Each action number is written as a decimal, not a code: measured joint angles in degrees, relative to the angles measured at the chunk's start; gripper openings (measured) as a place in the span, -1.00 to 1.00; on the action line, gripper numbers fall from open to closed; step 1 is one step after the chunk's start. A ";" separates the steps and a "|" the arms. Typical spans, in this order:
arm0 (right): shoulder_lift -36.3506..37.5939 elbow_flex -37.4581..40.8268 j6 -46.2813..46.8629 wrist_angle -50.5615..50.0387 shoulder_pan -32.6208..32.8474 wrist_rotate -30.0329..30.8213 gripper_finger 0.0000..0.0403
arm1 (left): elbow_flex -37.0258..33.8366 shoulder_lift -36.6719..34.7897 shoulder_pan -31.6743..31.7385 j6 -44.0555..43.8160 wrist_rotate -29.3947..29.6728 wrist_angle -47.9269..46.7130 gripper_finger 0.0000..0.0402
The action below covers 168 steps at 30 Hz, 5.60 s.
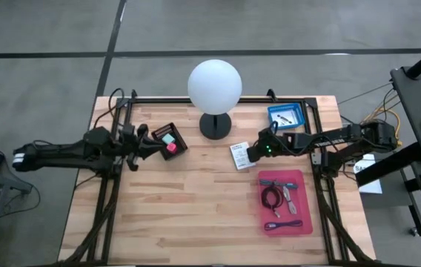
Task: Pick and place items into bin
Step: Put the white card reader box into the blue bin
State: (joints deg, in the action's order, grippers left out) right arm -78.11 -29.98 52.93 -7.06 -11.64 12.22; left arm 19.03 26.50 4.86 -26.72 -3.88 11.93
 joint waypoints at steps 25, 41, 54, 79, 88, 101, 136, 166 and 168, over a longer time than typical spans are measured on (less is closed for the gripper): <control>-17.80 0.45 -0.85 26.89 -0.30 -8.20 -0.96 | 0.11 3.92 0.00 -4.57 -1.80 3.54 -0.85; -27.93 -20.17 -2.81 13.00 9.13 -17.35 -0.96 | 0.11 3.43 -0.02 -4.66 -5.11 1.51 -0.85; -19.16 -25.99 -23.13 -0.87 9.53 -11.75 -0.96 | 0.11 3.23 -0.04 -27.08 -9.65 1.35 -0.85; 0.07 -25.77 -50.16 0.09 9.65 -12.03 -0.96 | 5.97 29.95 -1.47 -43.37 -19.83 1.63 -0.83; -1.52 -25.72 -54.45 0.21 11.63 -12.29 -0.85 | 5.81 39.34 -1.32 -43.42 -29.79 4.49 -0.23; -1.92 -25.72 -64.37 2.45 17.20 -10.51 0.10 | 6.43 47.34 -1.07 -43.17 -28.48 4.73 0.18; -29.31 -32.40 -72.24 2.74 28.34 -8.34 0.17 | 6.21 49.20 -1.07 -39.95 -15.12 8.22 0.18; -36.74 -36.41 -79.79 2.56 28.50 -7.53 0.11 | 5.95 50.29 -3.48 -40.16 -13.59 5.12 0.18; -36.72 -36.39 -79.20 2.57 28.50 -7.53 0.11 | 5.88 51.96 -3.69 -40.41 -13.49 5.09 0.18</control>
State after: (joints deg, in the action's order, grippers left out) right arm -114.83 -66.37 -26.27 -4.49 16.86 4.69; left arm 24.91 78.46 1.17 -67.13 -17.37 17.03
